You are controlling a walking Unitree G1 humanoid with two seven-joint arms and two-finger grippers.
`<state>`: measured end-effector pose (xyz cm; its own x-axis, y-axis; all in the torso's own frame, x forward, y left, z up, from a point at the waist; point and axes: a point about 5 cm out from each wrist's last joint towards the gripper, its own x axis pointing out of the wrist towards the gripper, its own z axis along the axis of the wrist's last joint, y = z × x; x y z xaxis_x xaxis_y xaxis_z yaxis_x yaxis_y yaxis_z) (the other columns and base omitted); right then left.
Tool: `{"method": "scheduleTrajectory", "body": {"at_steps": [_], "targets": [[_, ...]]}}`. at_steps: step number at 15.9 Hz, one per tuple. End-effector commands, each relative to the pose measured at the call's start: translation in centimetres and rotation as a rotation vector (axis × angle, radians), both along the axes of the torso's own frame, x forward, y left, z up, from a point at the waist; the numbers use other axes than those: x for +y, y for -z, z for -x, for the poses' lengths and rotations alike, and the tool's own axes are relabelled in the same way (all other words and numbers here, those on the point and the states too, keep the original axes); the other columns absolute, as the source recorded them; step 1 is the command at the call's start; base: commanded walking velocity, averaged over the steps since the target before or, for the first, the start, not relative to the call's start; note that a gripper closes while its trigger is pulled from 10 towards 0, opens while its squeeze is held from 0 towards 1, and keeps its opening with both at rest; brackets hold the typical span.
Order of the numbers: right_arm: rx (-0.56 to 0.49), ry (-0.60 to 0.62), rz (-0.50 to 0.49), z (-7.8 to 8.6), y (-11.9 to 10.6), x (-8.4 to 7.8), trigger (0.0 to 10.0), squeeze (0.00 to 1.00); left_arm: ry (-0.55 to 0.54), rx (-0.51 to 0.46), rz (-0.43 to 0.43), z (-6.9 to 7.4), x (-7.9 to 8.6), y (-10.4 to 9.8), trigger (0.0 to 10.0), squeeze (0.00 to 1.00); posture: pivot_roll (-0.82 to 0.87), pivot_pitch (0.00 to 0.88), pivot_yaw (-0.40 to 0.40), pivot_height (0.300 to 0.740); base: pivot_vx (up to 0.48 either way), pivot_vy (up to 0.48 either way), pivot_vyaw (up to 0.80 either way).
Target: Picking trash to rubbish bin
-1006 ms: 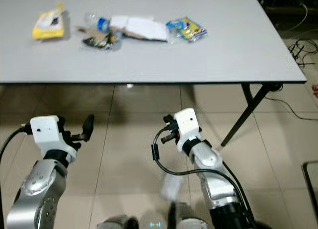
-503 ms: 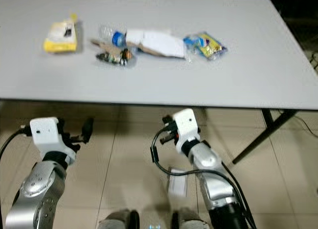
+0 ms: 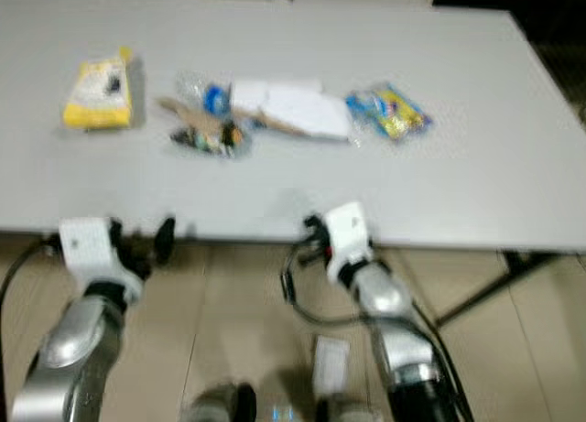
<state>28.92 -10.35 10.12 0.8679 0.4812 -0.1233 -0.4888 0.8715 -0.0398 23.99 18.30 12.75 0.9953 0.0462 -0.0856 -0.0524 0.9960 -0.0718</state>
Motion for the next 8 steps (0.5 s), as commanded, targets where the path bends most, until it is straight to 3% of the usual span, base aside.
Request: {"method": "scheduleTrajectory", "body": {"at_steps": [1,8], "targets": [[0.009,0.023,0.006,0.06,0.14,-0.83,10.0,0.0,0.01,0.002,0.009,0.1,-0.47,-0.01,10.0,0.0,-0.06,0.21,0.001,0.74,0.428,0.0,0.0],[0.007,0.025,0.007,0.08,0.12,-0.83,10.0,0.0,0.01,0.008,0.008,0.15,-0.51,0.12,10.0,0.0,-0.06,0.21,0.001,0.74,0.425,0.0,0.0]]}}
